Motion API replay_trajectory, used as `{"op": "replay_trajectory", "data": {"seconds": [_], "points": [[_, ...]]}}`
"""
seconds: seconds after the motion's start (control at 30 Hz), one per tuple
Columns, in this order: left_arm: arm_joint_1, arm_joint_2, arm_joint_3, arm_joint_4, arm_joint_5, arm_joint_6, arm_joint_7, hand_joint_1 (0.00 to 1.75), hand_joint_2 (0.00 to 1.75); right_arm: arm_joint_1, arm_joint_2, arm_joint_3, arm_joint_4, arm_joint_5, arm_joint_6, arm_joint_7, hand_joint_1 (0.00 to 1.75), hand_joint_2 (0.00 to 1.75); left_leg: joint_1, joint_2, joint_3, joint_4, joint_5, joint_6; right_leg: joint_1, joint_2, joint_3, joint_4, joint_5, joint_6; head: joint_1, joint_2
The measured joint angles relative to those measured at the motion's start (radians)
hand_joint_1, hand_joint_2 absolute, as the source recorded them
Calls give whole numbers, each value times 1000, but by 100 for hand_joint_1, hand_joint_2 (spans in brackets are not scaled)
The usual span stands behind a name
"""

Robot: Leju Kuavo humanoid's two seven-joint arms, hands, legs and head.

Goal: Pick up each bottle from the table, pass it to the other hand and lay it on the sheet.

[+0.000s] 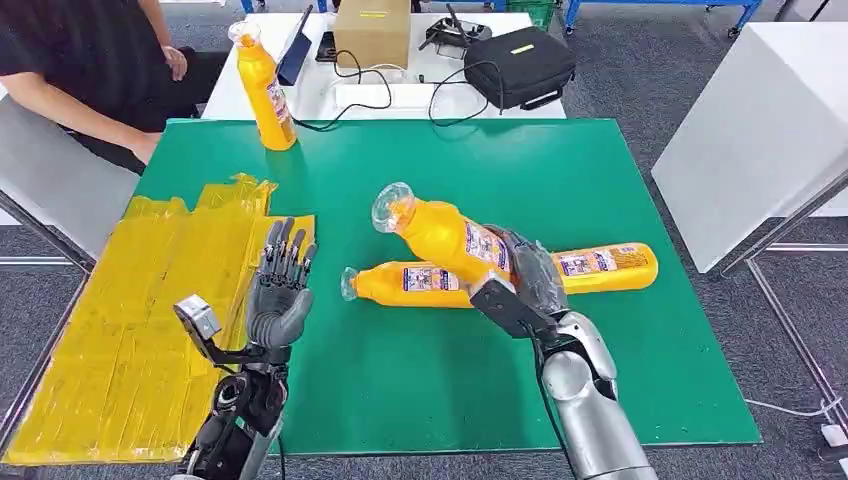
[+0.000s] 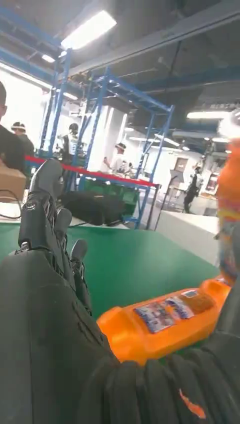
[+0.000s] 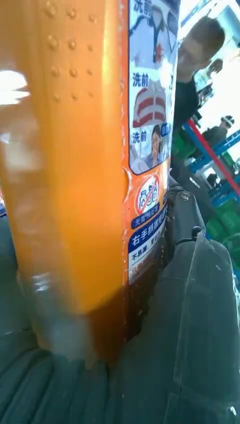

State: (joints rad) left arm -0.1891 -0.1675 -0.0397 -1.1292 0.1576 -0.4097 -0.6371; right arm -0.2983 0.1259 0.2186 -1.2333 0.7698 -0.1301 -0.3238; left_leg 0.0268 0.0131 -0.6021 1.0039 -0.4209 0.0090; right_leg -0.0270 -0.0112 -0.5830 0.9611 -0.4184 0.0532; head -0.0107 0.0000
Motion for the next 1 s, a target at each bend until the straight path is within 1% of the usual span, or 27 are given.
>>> {"op": "replay_trajectory", "data": {"seconds": [0.1, 0.23, 0.43, 0.63, 0.8, 1.0], "points": [[6, 0, -14, -27, 21, 10, 21, 0, 175, -4, 3, 9, 6, 0, 3, 23, 175, 175, 0, -1, 0, 0, 0, 0, 0, 0, 0, 0, 0, 0, 0, 0], [-2, 0, -19, -49, 40, 22, 51, 0, 175, -40, 14, 22, 18, -5, 18, 37, 175, 175, 0, 0, 0, 0, 1, -1, 0, 0, -1, 1, 0, 0, 0, 0], [-6, 3, -27, -59, 45, 23, 53, 0, 175, -65, 23, 31, 34, -10, 14, 41, 175, 175, 0, -1, -1, 0, 1, -1, 0, 0, -1, 1, 0, 0, 0, 0], [-58, -2, -52, -24, 49, 25, 50, 0, 175, -115, 35, 33, 48, -38, 11, 42, 175, 175, 0, 0, -1, 0, 1, -1, 0, 0, -2, 1, 1, 0, 0, 0], [-88, -16, -64, -5, 43, 33, 55, 0, 175, -139, 67, 61, 57, -9, 9, 64, 175, 175, 0, 0, -2, 0, 1, -1, 0, 0, -3, 2, 1, 0, 0, 0], [-97, -27, -74, -2, 40, 38, 60, 0, 175, -157, 104, 101, 73, -2, 3, 80, 175, 175, 0, 0, -3, 0, 1, -1, 0, 0, -5, 2, 0, 0, 0, 0]]}}
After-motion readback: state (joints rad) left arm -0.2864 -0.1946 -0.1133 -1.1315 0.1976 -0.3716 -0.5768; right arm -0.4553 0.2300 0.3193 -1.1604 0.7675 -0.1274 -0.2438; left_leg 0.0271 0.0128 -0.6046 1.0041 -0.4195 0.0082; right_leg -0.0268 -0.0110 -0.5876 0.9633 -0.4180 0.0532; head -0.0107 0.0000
